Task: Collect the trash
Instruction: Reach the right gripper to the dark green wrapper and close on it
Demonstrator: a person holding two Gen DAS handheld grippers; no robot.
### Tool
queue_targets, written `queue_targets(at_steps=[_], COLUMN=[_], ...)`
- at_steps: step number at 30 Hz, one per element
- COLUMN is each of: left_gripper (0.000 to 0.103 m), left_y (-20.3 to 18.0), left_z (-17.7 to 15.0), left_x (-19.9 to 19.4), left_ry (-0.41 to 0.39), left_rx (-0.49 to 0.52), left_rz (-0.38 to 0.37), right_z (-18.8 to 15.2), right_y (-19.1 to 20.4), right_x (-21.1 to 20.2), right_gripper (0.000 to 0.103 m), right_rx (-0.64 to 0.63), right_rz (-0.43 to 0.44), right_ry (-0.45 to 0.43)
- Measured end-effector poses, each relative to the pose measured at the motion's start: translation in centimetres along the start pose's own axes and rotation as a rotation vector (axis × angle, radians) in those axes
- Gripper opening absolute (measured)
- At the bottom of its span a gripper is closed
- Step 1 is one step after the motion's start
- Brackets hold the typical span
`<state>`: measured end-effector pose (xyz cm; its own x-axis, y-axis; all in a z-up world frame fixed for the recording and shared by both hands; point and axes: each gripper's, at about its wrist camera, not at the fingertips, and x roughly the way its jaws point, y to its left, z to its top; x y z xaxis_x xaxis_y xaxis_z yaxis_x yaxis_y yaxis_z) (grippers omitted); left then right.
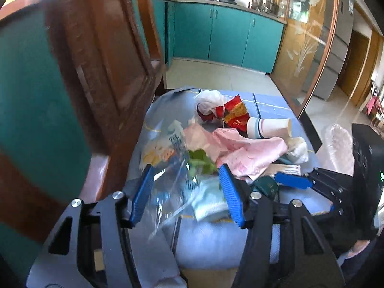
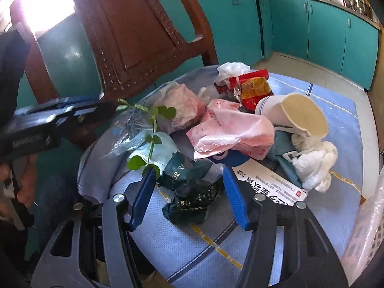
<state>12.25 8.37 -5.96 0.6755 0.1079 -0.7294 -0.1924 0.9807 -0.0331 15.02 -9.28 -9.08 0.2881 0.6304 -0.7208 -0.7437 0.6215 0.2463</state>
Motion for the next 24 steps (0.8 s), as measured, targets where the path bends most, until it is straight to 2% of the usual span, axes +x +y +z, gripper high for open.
queue_targets(at_steps=[2,3,6,7,9,12,15,24], left_gripper=[0.043,0.031,0.008,0.005,0.003,0.003,0.003,0.003], left_y=[-0.2,-0.3,-0.7,-0.7,-0.8,-0.9,-1.1,-1.6], left_z=[0.4,0.5,0.4,0.4,0.4,0.6,0.7,0.4], left_x=[1.0,1.7,2.5,2.6,2.7,1.9,0.2,-5.0], left_ry=[0.026,0.047,0.051,0.05,0.042,0.012,-0.042,-0.182], left_rx=[0.003,0.0,0.008,0.011,0.01,-0.01,-0.007,-0.016], left_rz=[-0.007,-0.019,-0.03,-0.027,-0.021,-0.037,-0.043,-0.05], right_z=[-0.1,-0.2,-0.4,-0.4,-0.5,-0.5,-0.4,-0.6], right_y=[-0.1,-0.2,0.1,0.1,0.2,0.2,0.1,0.5], right_x=[0.7,0.8,0.9,1.0,1.0,0.7,0.3,-3.2], right_gripper=[0.059,0.059,0.059,0.059,0.055,0.039,0.031,0.024], right_rx=[-0.008,-0.012,-0.029,-0.034,-0.046,-0.051,-0.044,-0.053], right_rz=[-0.005,-0.009,-0.018,-0.024,-0.038,-0.032,-0.031,-0.034], right_ry=[0.011,0.013,0.008,0.008,0.006,-0.002,-0.015,-0.064])
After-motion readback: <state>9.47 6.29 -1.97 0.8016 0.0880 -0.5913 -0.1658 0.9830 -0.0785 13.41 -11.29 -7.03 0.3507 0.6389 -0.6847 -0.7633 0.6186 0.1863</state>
